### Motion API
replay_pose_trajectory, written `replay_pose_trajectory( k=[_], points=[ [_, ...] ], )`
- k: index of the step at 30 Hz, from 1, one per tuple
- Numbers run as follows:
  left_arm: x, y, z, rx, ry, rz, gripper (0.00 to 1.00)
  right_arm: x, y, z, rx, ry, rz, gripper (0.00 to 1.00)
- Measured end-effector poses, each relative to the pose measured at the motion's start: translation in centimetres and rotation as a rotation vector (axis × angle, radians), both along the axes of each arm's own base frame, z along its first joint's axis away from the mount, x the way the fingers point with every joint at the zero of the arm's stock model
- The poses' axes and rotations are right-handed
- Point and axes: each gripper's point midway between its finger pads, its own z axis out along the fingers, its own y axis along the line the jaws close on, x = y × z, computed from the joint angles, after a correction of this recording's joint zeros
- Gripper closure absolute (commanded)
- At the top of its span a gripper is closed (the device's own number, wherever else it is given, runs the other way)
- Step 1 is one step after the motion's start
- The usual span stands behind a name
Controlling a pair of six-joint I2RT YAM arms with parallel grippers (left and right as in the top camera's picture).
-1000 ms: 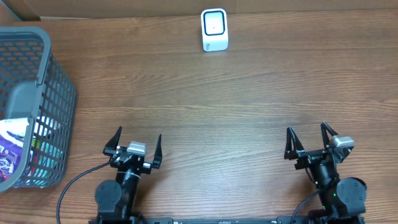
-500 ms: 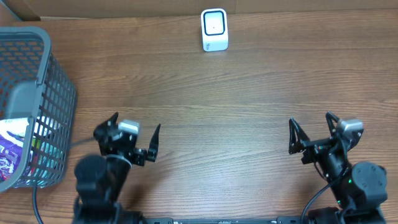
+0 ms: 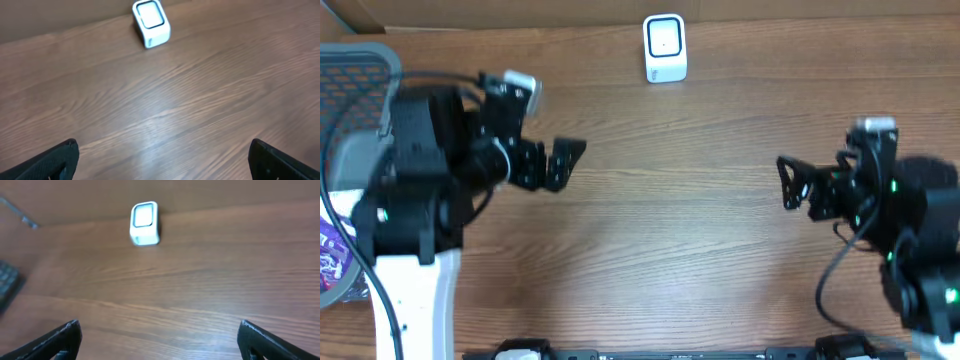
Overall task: Scan the item barcode
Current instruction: 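Reach the left gripper into the basket toward the purple package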
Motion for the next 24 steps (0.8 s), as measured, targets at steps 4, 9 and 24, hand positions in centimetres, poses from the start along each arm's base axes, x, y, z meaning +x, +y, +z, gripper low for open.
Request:
replay_pose_trajectory(
  k=[4, 9, 24],
  points=[
    [2.2, -0.6, 0.3, -0.032, 0.007, -0.019, 0.0, 1.4, 2.1, 0.6, 0.057, 0.037, 0.093, 0.0],
    [4.9, 2.0, -0.6, -0.059, 0.086, 0.164, 0.0, 2.2, 3.2, -1.3, 0.089, 0.117, 0.146, 0.0],
    [-2.8, 30.6, 0.4, -0.153, 0.124, 1.456, 0.03, 1.8, 3.6, -2.7, 0.1, 0.185, 0.163, 0.0]
  ],
)
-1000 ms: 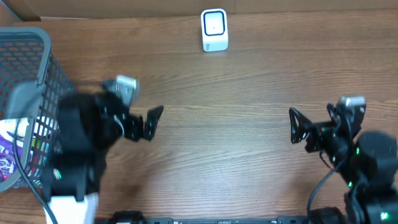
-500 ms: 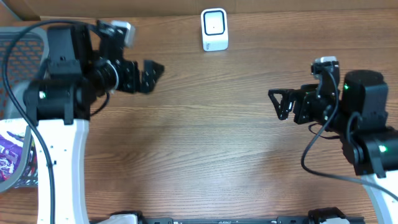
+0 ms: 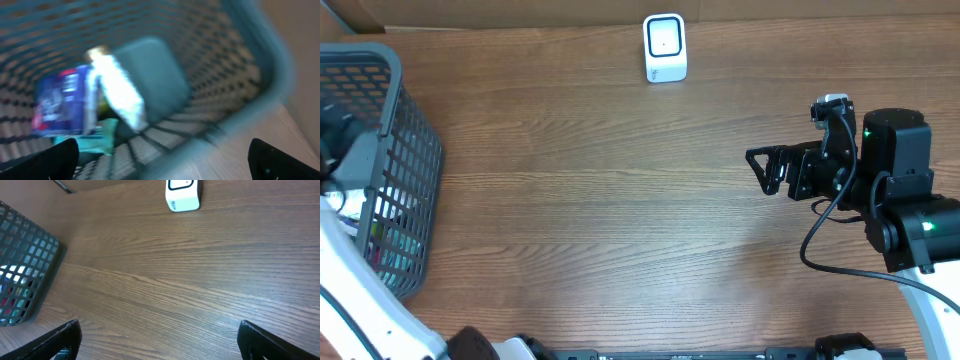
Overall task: Scan the item barcode
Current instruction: 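Reach the left gripper into the basket toward the purple package, then grasp the purple package with the left gripper and lift it out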
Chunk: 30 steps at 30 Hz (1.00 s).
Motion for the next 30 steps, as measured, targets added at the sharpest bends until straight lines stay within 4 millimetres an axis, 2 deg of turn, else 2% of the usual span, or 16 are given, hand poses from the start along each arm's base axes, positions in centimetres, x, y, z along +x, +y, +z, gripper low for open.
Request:
replay_pose_trajectory(
  k=[3, 7, 14, 17, 19, 23, 30],
  points=[
    [-1.5, 2.7, -2.2, -0.051, 0.033, 0.099, 0.02, 0.0, 0.0, 0.0, -0.001, 0.001, -0.002, 0.0],
    [-2.8, 5.3, -6.6, -0.143, 0.094, 0.192, 0.02, -0.1, -0.1, -0.2, -0.003, 0.008, -0.002, 0.0],
    [-4.1, 7.0, -16.1, -0.283, 0.266, 0.275, 0.0, 0.3, 0.0, -1.1, -0.008, 0.044, -0.003, 0.0],
    [-4.4, 7.5, -18.8, -0.295, 0.308, 0.279, 0.09, 0.5, 0.0, -2.0, -0.012, 0.075, -0.003, 0.0],
    [-4.5, 7.9, -20.1, -0.29, 0.336, 0.262, 0.19, 0.7, 0.1, -2.6, -0.014, 0.099, -0.004, 0.0],
    [-4.9, 8.3, -21.7, -0.28, 0.392, 0.225, 0.24, 1.0, 0.1, -3.7, -0.019, 0.137, -0.005, 0.0],
    [-5.9, 9.2, -22.7, -0.264, 0.455, 0.232, 0.31, 1.3, 0.1, -4.2, -0.022, 0.154, -0.004, 0.0]
  ],
)
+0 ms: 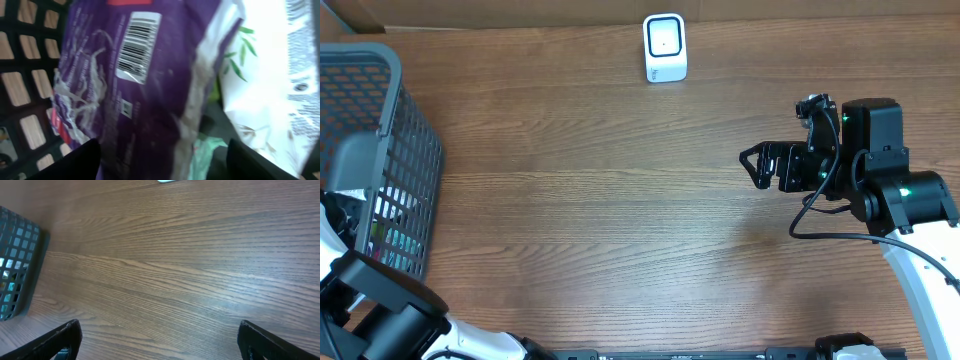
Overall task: Scan the item barcode
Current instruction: 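Grasp the purple package with the left gripper and lift it out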
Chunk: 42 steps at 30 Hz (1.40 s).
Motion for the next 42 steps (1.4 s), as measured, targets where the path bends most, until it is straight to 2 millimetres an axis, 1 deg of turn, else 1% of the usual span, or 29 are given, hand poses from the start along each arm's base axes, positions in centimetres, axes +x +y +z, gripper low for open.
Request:
replay_pose_trajectory(
  k=[3, 4, 5, 8, 9, 15, 20, 22, 24, 25, 27, 30, 32, 35, 37, 39, 40, 42],
  points=[
    [-0.4, 0.3, -0.5, 0.002, 0.027, 0.006, 0.38, 0.0, 0.0, 0.0, 0.0, 0.001, 0.0, 0.0],
    [-0.5, 0.3, -0.8, -0.001, 0.036, 0.005, 0.42, 0.0, 0.0, 0.0, 0.0, 0.001, 0.0, 0.0],
    [-0.6, 0.2, -1.2, -0.005, 0.045, 0.006, 0.49, 0.0, 0.0, 0.0, 0.0, 0.001, 0.0, 0.0],
    [-1.0, 0.0, -2.4, -0.026, 0.076, 0.006, 0.94, -0.1, 0.0, -0.1, -0.001, 0.004, 0.0, 0.0],
    [-1.1, -0.1, -2.6, -0.03, 0.081, 0.006, 0.96, -0.1, 0.0, -0.1, 0.0, 0.004, 0.0, 0.0],
    [-1.4, -0.1, -2.6, -0.031, 0.097, 0.004, 0.96, -0.1, 0.0, -0.1, 0.0, 0.004, 0.0, 0.0],
    [-1.2, -0.5, -2.7, -0.045, 0.088, -0.003, 0.96, -0.1, 0.0, -0.1, -0.001, 0.005, 0.0, 0.0],
    [-1.0, -0.9, -2.3, -0.058, 0.08, -0.008, 0.96, -0.1, 0.0, -0.1, -0.001, 0.007, -0.001, 0.0],
    [-0.4, -1.3, -1.3, -0.064, 0.056, -0.022, 0.96, -0.1, 0.0, -0.1, -0.001, 0.007, 0.0, 0.0],
    [0.1, -1.5, -0.5, -0.059, 0.037, -0.032, 0.96, -0.1, 0.0, -0.1, -0.001, 0.006, 0.0, 0.0],
    [1.7, -1.6, 1.9, -0.027, -0.031, -0.058, 0.96, -0.1, 0.0, -0.1, -0.001, 0.006, 0.0, 0.0],
    [4.5, -2.2, 7.8, 0.069, -0.18, -0.115, 0.96, -0.1, 0.0, -0.1, -0.001, 0.006, 0.0, 0.0],
    [5.4, -3.2, 12.0, 0.143, -0.27, -0.154, 0.96, -0.1, 0.0, -0.1, -0.001, 0.007, 0.0, 0.0],
    [6.1, -5.9, 18.5, 0.264, -0.406, -0.223, 0.96, -0.1, 0.0, -0.1, -0.001, 0.006, 0.0, 0.0],
    [6.3, -8.2, 21.9, 0.329, -0.478, -0.288, 0.96, -0.1, 0.0, -0.1, -0.001, 0.007, 0.001, 0.0],
    [6.6, -10.5, 24.6, 0.384, -0.535, -0.362, 0.96, -0.1, 0.0, -0.1, -0.001, 0.006, 0.0, 0.0],
    [6.8, -11.5, 25.5, 0.401, -0.555, -0.396, 0.96, -0.1, 0.0, -0.1, -0.001, 0.007, 0.0, 0.0],
    [7.4, -14.4, 27.3, 0.436, -0.596, -0.5, 0.96, -0.1, 0.0, -0.1, -0.001, 0.007, 0.0, 0.0]
  ],
)
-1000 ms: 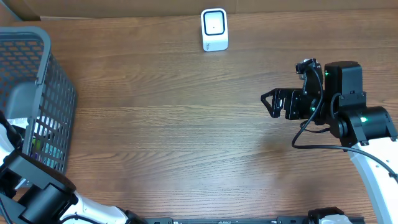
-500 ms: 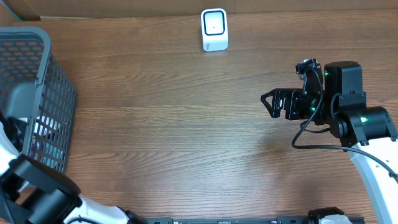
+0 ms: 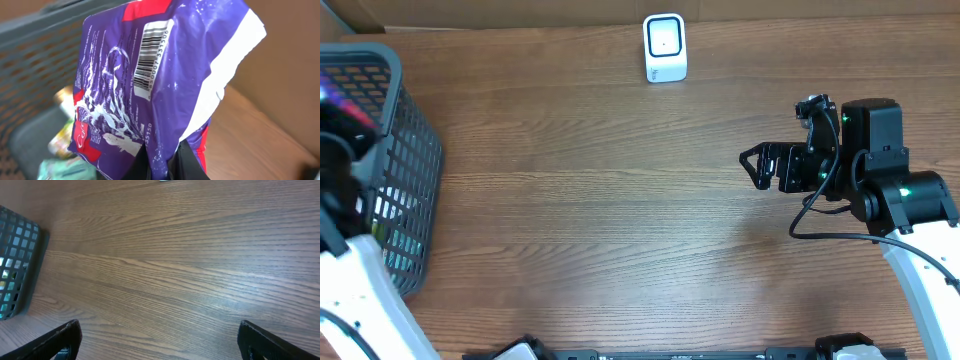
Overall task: Scan the item barcode
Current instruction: 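Grasp the purple package with the left gripper and lift it out, then place the purple package on the table center and release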
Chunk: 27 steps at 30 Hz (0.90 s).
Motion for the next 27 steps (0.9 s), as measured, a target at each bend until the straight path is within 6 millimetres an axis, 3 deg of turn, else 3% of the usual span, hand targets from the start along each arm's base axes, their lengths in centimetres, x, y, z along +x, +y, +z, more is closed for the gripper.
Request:
replay_pose_trajectory(
  k=[4, 10, 15, 20, 23, 27],
  points=[
    [1.2, -5.6, 1.1, 0.056, 0.0, -0.194, 0.96, 0.0, 0.0, 0.0, 0.0, 0.0, 0.0, 0.0],
    [3.6, -16.0, -2.0, 0.056, 0.126, -0.543, 0.96, 0.0, 0.0, 0.0, -0.001, 0.0, 0.0, 0.0],
    [5.4, -23.6, -9.1, 0.033, 0.315, -0.773, 0.96, 0.1, -0.2, -0.1, -0.012, -0.002, -0.01, 0.0],
    [6.4, -31.0, -18.4, -0.01, 0.514, -0.942, 0.96, 0.3, -0.4, 0.0, -0.016, -0.008, -0.019, 0.0],
    [6.8, -35.2, -22.5, -0.047, 0.564, -1.012, 0.96, 0.5, -1.0, 0.0, -0.005, 0.002, -0.054, 0.0],
    [7.7, -40.4, -26.3, -0.115, 0.562, -1.081, 0.96, 1.1, -2.9, 0.0, 0.01, 0.016, -0.135, 0.0]
  ],
)
